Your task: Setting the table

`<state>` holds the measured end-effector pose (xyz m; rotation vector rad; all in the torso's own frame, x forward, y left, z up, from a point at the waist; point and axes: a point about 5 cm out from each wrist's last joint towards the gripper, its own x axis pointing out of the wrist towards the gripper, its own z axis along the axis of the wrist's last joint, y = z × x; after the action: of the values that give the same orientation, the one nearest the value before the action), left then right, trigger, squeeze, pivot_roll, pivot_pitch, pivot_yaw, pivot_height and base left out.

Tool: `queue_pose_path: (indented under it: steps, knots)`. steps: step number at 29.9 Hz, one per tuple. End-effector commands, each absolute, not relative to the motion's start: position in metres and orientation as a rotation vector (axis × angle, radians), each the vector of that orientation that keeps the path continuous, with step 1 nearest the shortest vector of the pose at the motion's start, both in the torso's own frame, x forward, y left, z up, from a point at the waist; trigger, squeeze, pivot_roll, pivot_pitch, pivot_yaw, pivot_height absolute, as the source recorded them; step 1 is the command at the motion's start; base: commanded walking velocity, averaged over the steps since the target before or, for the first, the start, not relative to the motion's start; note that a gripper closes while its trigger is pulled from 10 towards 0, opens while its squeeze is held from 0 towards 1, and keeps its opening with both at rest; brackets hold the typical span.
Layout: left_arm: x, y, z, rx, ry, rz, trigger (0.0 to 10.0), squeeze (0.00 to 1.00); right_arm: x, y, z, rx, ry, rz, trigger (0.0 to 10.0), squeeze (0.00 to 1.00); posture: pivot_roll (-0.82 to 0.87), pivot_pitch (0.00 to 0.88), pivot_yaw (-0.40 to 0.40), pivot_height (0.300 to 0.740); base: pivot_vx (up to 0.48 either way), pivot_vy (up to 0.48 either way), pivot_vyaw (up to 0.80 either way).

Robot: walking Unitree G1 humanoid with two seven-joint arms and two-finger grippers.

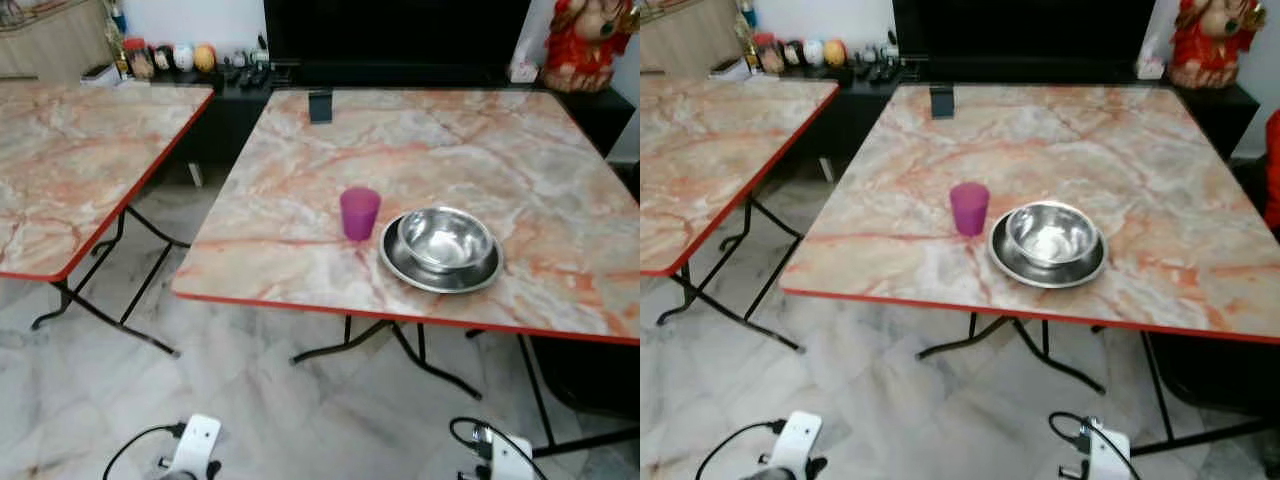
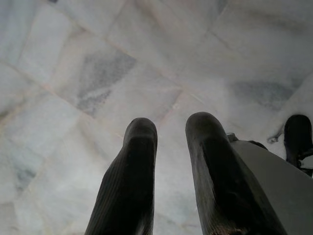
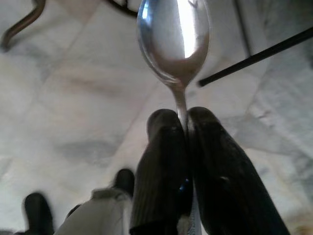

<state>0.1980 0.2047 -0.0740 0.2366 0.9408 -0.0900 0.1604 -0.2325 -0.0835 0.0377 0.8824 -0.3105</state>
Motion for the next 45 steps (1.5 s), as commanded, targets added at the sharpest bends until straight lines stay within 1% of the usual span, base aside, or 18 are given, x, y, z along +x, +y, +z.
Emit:
queue_pose_path:
  steps: [1, 13, 19, 20, 21, 22, 23, 24, 26, 31, 33, 37, 39, 43, 45]
  knots:
    - [0.192, 0.211, -0.076, 0.241, 0.964, -0.073, 10.0, 0.0, 0.161, -0.226, -0.085, 0.074, 0.876, -0.318, 10.0, 0.0, 0.04, 0.0, 0.006, 0.727, 0.0, 0.0, 0.0]
    - [0.192, 0.211, -0.076, 0.246, 0.967, -0.082, 10.0, 0.0, 0.162, -0.227, -0.083, 0.08, 0.831, -0.362, 10.0, 0.0, 0.02, 0.0, 0.017, 0.727, 0.0, 0.0, 0.0]
    - [0.192, 0.212, -0.076, 0.25, 0.968, -0.086, 10.0, 0.0, 0.162, -0.228, -0.082, 0.043, 0.817, -0.38, 10.0, 0.0, 0.01, 0.0, 0.022, 0.727, 0.0, 0.0, 0.0]
    - [0.192, 0.212, -0.076, 0.253, 0.968, -0.088, 10.0, 0.0, 0.165, -0.227, -0.073, -0.022, 0.671, -0.426, 10.0, 0.0, 0.0, 0.0, 0.026, 0.727, 0.0, 0.0, 0.0]
    - [0.192, 0.212, -0.076, 0.253, 0.968, -0.088, 10.0, 0.0, 0.165, -0.227, -0.073, -0.022, 0.671, -0.426, 10.0, 0.0, 0.0, 0.0, 0.026, 0.727, 0.0, 0.0, 0.0]
    - [0.192, 0.212, -0.076, 0.255, 0.968, -0.09, 10.0, 0.0, 0.165, -0.227, -0.066, -0.045, 0.574, -0.49, 10.0, 0.0, 0.01, 0.0, 0.027, 0.727, 0.0, 0.0, 0.0]
    - [0.192, 0.212, -0.076, 0.257, 0.967, -0.091, 10.0, 0.0, 0.163, -0.23, -0.063, -0.077, 0.541, -0.546, 10.0, 0.0, 0.01, 0.0, 0.027, 0.727, 0.0, 0.0, 0.0]
    - [0.192, 0.212, -0.076, 0.257, 0.967, -0.091, 10.0, 0.0, 0.163, -0.23, -0.063, -0.077, 0.541, -0.546, 10.0, 0.0, 0.01, 0.0, 0.027, 0.727, 0.0, 0.0, 0.0]
    - [0.193, 0.212, -0.076, 0.26, 0.967, -0.091, 10.0, 0.0, 0.166, -0.242, -0.056, -0.069, 0.497, -0.626, 10.0, 0.0, 0.0, 0.0, 0.031, 0.727, 0.0, 0.0, 0.0]
    - [0.193, 0.213, -0.075, 0.263, 0.967, -0.092, 10.0, 0.0, 0.168, -0.244, -0.051, -0.071, 0.451, -0.694, 10.0, 0.0, 0.0, 0.0, 0.031, 0.727, 0.0, 0.0, 0.0]
    - [0.193, 0.213, -0.075, 0.264, 0.966, -0.092, 10.0, 0.0, 0.166, -0.247, -0.048, -0.064, 0.422, -0.762, 10.0, 0.0, 0.01, 0.0, 0.03, 0.727, 0.0, 0.0, 0.0]
    - [0.193, 0.213, -0.075, 0.266, 0.965, -0.091, 10.0, 0.0, 0.165, -0.254, -0.041, -0.068, 0.365, -0.834, 10.0, 0.0, 0.0, 0.0, 0.037, 0.727, 0.0, 0.0, 0.0]
    - [0.193, 0.214, -0.075, 0.269, 0.965, -0.091, 10.0, 0.0, 0.158, -0.261, -0.034, -0.063, 0.304, -0.932, 10.0, 0.0, 0.0, 0.0, 0.034, 0.727, 0.0, 0.0, 0.0]
    - [0.194, 0.214, -0.075, 0.269, 0.964, -0.09, 10.0, 0.0, 0.15, -0.264, -0.03, -0.084, 0.274, -0.991, 10.0, 0.0, -0.01, 0.0, 0.037, 0.727, 0.0, 0.0, 0.0]
    - [0.194, 0.214, -0.075, 0.275, 0.963, -0.096, 10.0, 0.0, 0.14, -0.27, -0.026, -0.112, 0.254, -1.061, 10.0, 0.0, -0.01, 0.0, 0.04, 0.727, 0.0, 0.0, 0.0]
